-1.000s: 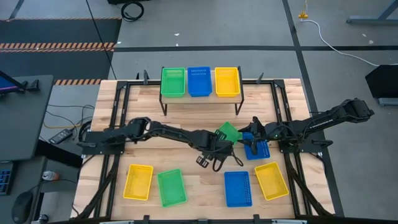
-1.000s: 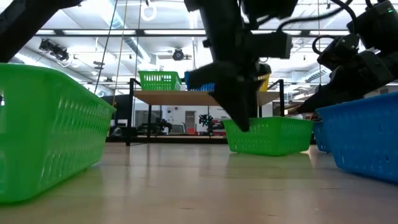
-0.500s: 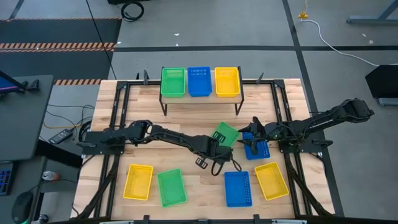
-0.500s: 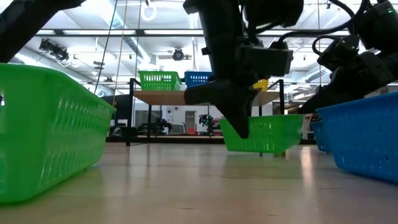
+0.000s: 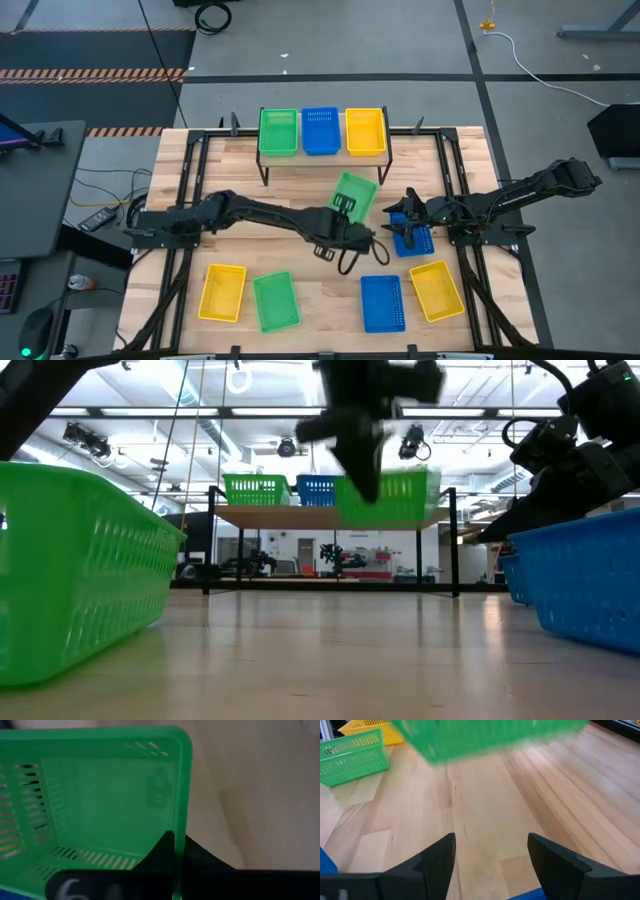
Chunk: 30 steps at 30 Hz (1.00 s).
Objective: Stack baskets on shelf by color
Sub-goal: Stack the top green bin on top of the green bin on the shelf
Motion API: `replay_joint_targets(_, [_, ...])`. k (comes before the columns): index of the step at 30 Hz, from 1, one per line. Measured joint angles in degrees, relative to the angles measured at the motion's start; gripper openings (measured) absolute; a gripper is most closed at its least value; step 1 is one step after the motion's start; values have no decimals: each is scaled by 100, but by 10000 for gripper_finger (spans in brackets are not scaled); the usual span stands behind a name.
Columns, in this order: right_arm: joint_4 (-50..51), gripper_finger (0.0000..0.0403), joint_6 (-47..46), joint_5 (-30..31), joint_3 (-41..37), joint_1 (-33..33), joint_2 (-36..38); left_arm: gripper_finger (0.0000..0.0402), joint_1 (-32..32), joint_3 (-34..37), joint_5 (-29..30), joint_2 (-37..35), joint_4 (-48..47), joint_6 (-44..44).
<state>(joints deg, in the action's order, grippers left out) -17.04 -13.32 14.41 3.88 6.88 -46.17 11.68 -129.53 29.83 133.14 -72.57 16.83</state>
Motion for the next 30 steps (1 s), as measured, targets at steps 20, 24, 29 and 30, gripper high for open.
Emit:
replay_joint_targets(20, [-2, 254, 0, 0, 0, 1, 0, 7, -961, -492, 800, -1308, -1743, -559])
replay_joint_targets(24, [4, 254, 0, 0, 0, 1, 0, 7, -1352, -492, 477, -1583, -1745, -130])
replay_joint_targets(29, [87, 254, 0, 0, 0, 1, 0, 7, -1978, -492, -438, -1923, -1746, 151])
replay_joint_targets(30, [105, 254, 0, 0, 0, 0, 0, 7, -2088, -492, -525, -1976, -1745, 175])
